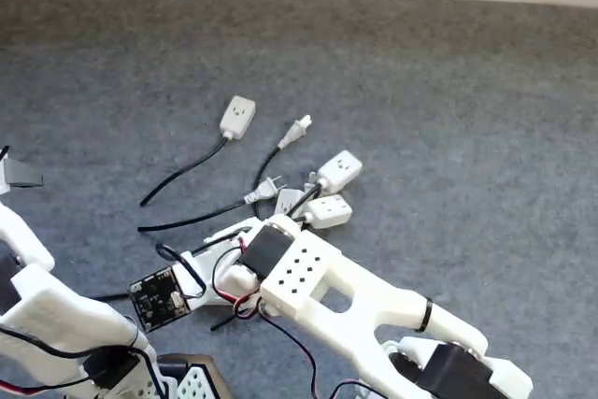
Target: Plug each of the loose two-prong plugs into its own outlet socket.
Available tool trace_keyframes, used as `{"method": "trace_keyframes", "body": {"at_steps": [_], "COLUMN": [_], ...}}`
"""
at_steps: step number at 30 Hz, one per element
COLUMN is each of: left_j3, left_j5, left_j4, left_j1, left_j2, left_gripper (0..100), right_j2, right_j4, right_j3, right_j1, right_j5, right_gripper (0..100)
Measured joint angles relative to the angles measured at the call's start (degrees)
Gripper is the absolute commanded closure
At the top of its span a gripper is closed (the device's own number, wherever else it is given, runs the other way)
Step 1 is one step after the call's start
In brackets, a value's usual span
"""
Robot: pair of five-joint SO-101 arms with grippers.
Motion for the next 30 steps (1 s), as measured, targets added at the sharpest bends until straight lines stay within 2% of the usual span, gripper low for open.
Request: {"method": "trace_keyframes", "body": {"at_steps": [5, 9, 16, 19, 22, 26, 30], "left_j3": [0.0, 0.0, 0.0, 0.0, 0.0, -2.46, -3.96], "left_j5": [0.0, 0.0, 0.0, 0.0, 0.0, 0.0, 0.0], "left_j4": [0.0, 0.0, 0.0, 0.0, 1.49, 8.44, 15.56], "left_j1": [0.0, 0.0, 0.0, 0.09, 1.49, 5.54, 9.76], "left_j2": [0.0, 0.0, 0.0, 0.0, 0.0, -0.7, -5.19], "left_gripper": [63, 63, 63, 63, 63, 63, 62], "right_j2": [0.44, 1.32, 2.55, 2.55, 2.55, 2.29, -4.13], "right_j4": [0.26, 4.13, 10.73, 10.29, 7.3, 4.92, 3.6], "right_j3": [0.0, -2.2, -6.68, -7.12, -8.18, -10.73, -11.08], "right_j1": [0.0, 0.0, -0.09, 1.05, 5.1, 11.87, 17.32], "right_j5": [0.18, 2.9, 3.08, -4.4, -16.18, -29.45, -39.91], "right_gripper": [99.4, 99.4, 99.4, 99.4, 99.4, 99.4, 99.4]}}
